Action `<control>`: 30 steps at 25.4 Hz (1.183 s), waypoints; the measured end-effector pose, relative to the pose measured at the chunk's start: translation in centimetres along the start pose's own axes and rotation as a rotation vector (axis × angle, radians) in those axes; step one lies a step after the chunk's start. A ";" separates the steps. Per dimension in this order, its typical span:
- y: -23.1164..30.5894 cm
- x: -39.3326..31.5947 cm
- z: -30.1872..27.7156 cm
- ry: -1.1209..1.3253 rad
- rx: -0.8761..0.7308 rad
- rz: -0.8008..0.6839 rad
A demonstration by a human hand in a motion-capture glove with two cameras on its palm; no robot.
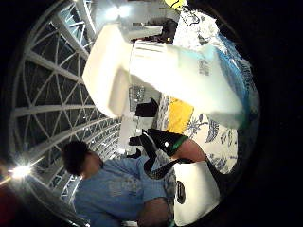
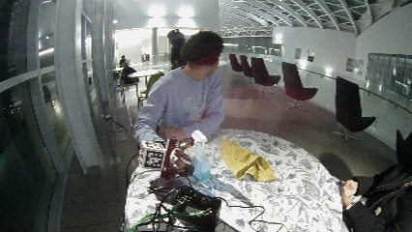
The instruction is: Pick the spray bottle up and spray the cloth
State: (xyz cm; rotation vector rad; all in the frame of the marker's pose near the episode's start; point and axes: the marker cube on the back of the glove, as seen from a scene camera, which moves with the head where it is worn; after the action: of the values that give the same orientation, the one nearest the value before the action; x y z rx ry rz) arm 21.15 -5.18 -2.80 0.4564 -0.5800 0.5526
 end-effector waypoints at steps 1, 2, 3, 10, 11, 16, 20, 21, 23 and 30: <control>-0.4 -0.2 0.4 -0.019 0.005 -0.003; -0.7 -0.4 0.9 -0.040 0.014 -0.003; -1.0 -0.6 1.3 -0.059 0.024 -0.003; -1.9 -1.1 2.9 -0.078 0.074 0.000; -2.0 -0.9 3.1 -0.074 0.085 0.001; -2.5 -0.3 3.4 -0.053 0.140 -0.023; -2.8 -0.2 3.3 -0.040 0.146 -0.050; -2.9 -0.2 3.3 -0.039 0.143 -0.052; -3.0 -0.4 3.2 -0.039 0.135 -0.056; -2.7 -4.4 3.2 -0.051 0.027 -0.092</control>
State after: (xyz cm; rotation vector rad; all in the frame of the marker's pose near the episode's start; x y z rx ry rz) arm 18.46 -10.54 -3.80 0.5215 -0.5976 0.4621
